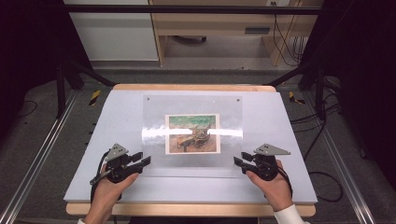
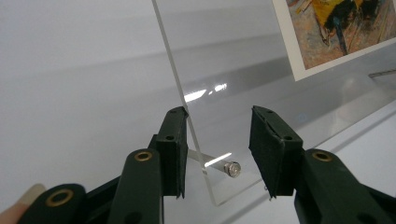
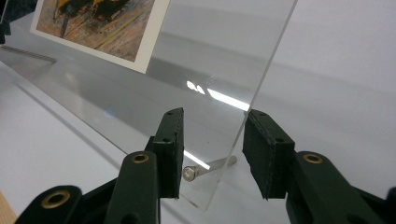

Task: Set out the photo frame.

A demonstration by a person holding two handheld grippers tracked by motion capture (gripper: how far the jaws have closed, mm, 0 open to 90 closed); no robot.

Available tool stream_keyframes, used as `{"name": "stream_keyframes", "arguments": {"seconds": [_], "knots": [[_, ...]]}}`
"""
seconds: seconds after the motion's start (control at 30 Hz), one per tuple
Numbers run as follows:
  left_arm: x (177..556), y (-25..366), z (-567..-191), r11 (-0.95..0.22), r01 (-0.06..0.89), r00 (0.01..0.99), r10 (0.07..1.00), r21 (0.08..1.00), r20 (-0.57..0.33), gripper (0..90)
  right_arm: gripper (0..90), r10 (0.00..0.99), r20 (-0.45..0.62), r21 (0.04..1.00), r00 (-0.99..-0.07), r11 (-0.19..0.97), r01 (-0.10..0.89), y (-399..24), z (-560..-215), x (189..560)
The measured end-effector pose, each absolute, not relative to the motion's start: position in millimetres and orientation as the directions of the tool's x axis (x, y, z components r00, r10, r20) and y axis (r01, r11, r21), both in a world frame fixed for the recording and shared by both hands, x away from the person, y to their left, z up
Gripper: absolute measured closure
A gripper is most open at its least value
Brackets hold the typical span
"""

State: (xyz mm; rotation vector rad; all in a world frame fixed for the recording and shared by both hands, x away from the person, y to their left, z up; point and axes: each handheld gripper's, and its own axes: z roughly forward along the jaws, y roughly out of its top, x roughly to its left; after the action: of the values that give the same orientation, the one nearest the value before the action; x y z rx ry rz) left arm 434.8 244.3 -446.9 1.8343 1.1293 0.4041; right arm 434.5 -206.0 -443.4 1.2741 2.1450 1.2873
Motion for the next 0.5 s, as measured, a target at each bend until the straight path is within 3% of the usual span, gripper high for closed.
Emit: {"name": "stream_keyframes", "arguments": {"seconds": [0.5], "knots": [[429.8, 245.5, -448.5, -0.18, 0.532, 0.537, 0.827, 0.827, -0.165, 59.9, 64.1, 0.828, 0.137, 0.829, -0.544, 0.205, 0.521, -206.1, -444.2, 426.4]]}}
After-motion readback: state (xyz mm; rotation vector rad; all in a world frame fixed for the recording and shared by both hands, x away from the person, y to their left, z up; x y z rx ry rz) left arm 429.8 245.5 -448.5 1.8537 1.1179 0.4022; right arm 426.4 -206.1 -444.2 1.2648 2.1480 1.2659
